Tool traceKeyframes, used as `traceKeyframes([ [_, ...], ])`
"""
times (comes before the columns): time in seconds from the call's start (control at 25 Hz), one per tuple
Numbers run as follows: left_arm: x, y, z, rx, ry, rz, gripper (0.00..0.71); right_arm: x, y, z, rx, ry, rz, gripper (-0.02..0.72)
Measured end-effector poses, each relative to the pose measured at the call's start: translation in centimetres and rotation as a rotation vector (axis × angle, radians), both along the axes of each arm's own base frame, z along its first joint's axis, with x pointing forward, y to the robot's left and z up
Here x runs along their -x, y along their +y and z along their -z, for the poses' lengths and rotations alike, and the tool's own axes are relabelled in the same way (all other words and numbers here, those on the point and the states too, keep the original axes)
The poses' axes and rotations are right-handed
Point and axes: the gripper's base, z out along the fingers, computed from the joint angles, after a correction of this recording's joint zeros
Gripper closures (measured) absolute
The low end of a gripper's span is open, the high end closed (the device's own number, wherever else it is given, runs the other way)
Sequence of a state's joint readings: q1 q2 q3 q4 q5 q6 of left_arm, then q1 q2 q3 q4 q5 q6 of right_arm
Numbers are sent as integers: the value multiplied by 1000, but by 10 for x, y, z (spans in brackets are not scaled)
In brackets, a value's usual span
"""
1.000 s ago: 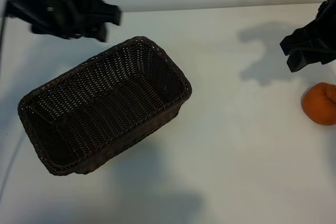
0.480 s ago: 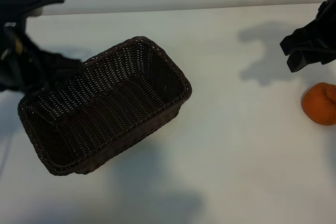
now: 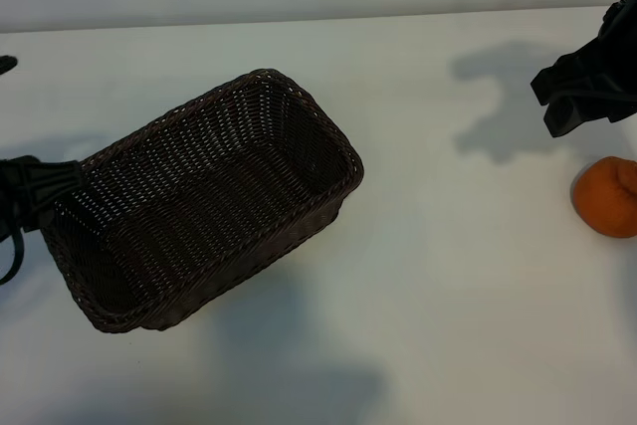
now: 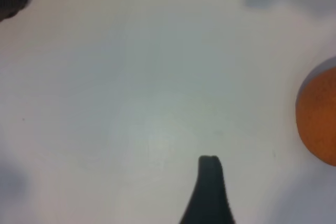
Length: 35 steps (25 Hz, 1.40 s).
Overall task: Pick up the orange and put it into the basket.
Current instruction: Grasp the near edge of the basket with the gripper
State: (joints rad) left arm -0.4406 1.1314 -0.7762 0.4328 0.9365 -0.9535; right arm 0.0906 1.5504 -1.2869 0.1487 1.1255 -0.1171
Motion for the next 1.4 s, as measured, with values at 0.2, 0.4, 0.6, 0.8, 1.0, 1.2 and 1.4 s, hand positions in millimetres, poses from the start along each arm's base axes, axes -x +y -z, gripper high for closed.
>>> traceKeyframes([
  [0.2,0,6,11,65,11,-67,116,0,0,0,1,1,-2,148],
  [0.4,2,17,25,124,45,-113,116,0,0,0,1,1,-3,148],
  [0.6,2,25,39,175,40,-152,116,0,0,0,1,1,-3,148],
  [0.8,-3,23,48,178,83,-149,116,0,0,0,0,1,-3,148],
  [1.0,-15,18,67,185,138,-141,116,0,0,0,0,3,-4,148],
  [1.2,-26,11,82,230,159,-124,116,1,0,0,1,12,-6,148],
  [1.4,-32,8,94,236,185,-116,116,1,0,0,1,14,-6,148],
])
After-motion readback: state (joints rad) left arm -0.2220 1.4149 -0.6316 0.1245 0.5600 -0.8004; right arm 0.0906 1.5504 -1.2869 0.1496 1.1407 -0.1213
